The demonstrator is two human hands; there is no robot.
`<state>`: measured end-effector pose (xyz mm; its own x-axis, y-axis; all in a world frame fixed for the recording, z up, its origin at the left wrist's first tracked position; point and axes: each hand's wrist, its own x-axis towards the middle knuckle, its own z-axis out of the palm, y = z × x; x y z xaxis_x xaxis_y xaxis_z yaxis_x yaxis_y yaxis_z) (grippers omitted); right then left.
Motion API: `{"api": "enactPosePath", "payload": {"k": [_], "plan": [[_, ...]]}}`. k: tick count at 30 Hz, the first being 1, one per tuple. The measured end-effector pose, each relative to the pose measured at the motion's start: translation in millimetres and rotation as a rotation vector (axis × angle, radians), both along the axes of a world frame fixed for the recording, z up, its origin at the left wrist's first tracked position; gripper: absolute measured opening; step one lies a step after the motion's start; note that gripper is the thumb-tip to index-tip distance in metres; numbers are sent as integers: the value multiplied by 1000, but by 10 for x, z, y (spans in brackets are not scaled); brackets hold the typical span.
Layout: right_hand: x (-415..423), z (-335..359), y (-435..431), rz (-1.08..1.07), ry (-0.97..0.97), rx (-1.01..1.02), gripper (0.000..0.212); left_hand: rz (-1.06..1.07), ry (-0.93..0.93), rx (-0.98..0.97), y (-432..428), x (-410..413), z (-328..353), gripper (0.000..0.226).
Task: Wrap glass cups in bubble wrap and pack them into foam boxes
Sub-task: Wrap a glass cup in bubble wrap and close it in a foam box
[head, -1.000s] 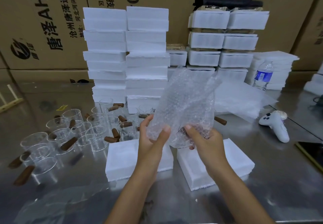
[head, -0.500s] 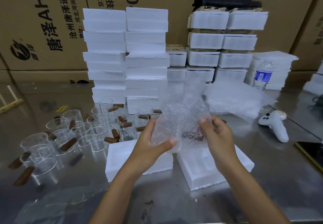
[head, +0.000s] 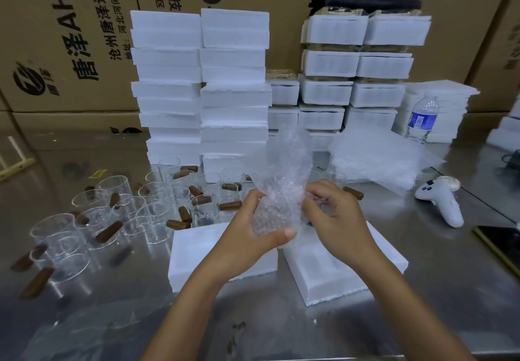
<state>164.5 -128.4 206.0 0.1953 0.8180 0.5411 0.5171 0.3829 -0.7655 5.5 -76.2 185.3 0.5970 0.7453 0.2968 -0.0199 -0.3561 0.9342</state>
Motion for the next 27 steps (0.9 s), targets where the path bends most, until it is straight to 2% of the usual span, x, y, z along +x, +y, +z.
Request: {"api": "enactPosePath", "payload": {"k": [3, 5, 7, 9, 12, 16, 18, 22, 25, 27], "plan": [[42, -9, -11, 41, -188, -63, 22, 10, -33, -8, -4, -7, -9, 63], [63, -29, -17, 37, -248, -108, 28, 22, -37, -3, -17, -10, 0, 72], [80, -21, -11, 34, -248, -135, 31, 24, -9, 47, -43, -1, 6, 71], [84, 20, -6, 42, -262, -170, 32, 21, 41, 108, -77, 17, 12, 60], [56, 82, -13, 40, -166, -151, 26, 29, 61, 87, -90, 36, -14, 52], [33, 69, -39, 63, 145, -124, 13, 44, 56, 121, -90, 27, 23, 50], [14, 74, -74, 107, 156, -121, 4, 52, 61, 132, -87, 23, 48, 52], [-3, 115, -81, 80, -9, -72, 8, 74, 86, 178, -82, 27, 70, 53], [8, 155, -40, 46, 104, -155, 18, 137, 123, 233, -101, 15, 63, 56], [-4, 162, 3, 47, 232, -250, 41, 187, 146, 264, -98, 7, 38, 60]]}}
